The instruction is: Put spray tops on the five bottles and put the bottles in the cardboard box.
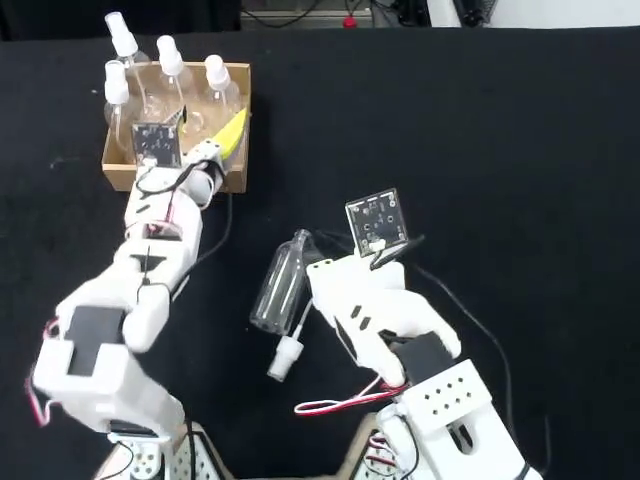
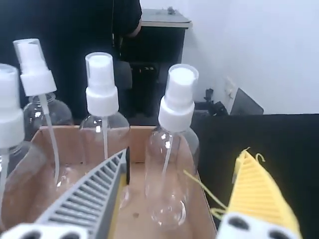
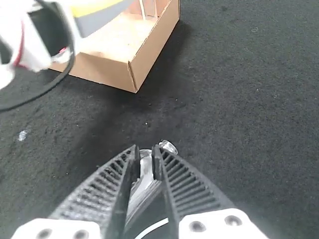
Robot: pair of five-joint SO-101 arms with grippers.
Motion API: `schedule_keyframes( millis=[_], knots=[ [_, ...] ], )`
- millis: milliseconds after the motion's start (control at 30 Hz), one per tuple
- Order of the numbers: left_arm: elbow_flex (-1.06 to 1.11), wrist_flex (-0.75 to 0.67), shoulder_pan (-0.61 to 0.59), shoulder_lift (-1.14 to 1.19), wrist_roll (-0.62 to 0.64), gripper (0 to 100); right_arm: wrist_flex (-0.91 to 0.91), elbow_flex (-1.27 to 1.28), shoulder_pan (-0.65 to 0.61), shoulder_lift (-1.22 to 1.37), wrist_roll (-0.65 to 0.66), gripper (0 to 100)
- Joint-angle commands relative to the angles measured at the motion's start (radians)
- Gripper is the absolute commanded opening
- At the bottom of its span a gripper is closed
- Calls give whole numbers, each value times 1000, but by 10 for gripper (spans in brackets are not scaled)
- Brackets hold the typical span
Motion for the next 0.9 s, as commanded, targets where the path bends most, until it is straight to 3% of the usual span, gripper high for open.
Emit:
schedule_keyframes(
  millis=[0,267,567,733,867],
  knots=[
    [24,184,-12,-176,8,328,-25,-4,21,-1,2,53],
    [-87,999,-87,-511,3,328,-25,-4,20,-2,2,53],
    [-254,1514,-128,-675,-55,328,-25,-4,18,-1,2,53],
    [-555,1924,-162,-651,-144,328,-23,-4,18,-4,2,53],
    [-792,2171,-220,-568,-196,328,-23,-4,17,-4,2,53]
  ],
)
